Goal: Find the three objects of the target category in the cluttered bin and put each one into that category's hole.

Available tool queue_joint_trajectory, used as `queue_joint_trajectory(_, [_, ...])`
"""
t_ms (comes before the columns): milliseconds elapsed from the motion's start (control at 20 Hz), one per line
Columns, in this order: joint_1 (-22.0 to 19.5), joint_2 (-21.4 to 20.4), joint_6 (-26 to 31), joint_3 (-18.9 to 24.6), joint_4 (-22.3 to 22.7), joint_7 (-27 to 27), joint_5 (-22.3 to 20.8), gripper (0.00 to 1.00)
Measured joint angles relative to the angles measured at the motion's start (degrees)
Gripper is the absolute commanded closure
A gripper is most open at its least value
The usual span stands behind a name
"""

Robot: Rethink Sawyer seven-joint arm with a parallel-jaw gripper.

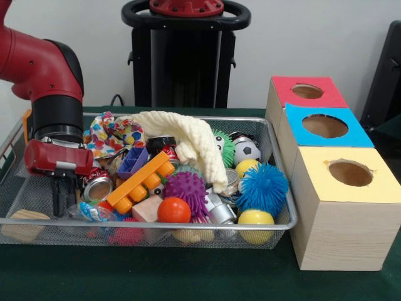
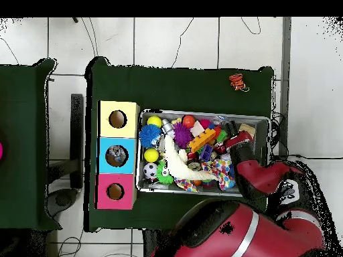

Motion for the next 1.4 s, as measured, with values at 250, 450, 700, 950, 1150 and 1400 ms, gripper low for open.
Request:
queue_joint_trajectory(250, [0.19, 0.08, -0.01, -0.55, 0.02, 0.00, 0.72, 1.00])
queue_joint_trajectory(450, [0.35, 0.19, 0.36, -1.10, -0.01, 0.00, 1.20, 1.00])
queue_joint_trajectory(700, [0.65, 0.21, 1.89, -1.22, -0.05, 0.00, 1.06, 1.00])
queue_joint_trajectory(950, [0.67, -0.56, 2.40, -1.22, -0.04, 2.56, -4.34, 1.00])
queue_joint_trajectory(1150, [0.51, -1.34, 2.38, -1.17, -0.04, 6.34, -7.55, 1.00])
queue_joint_trajectory(1400, [-0.99, -2.90, 0.21, 0.02, -0.02, 14.04, -10.17, 1.00])
